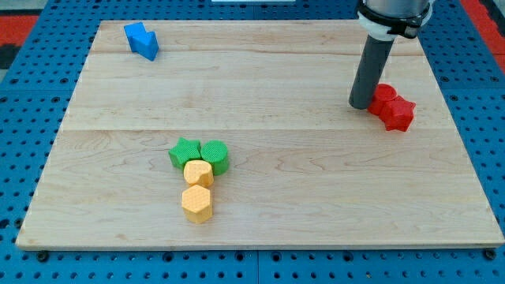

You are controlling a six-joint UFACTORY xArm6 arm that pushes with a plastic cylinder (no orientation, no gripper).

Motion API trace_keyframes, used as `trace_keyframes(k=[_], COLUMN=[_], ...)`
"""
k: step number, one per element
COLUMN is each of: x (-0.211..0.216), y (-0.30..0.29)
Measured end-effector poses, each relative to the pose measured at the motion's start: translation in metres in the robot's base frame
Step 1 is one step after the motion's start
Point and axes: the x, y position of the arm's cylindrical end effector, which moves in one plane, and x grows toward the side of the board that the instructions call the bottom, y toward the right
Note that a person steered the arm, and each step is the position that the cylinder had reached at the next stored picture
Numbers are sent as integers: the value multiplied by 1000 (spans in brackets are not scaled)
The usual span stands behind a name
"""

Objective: Place the arm towards the top left of the green star

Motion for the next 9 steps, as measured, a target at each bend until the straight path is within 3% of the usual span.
trace_keyframes(k=[2, 5, 9], x=[-1, -1, -1], y=[-91, -135, -148])
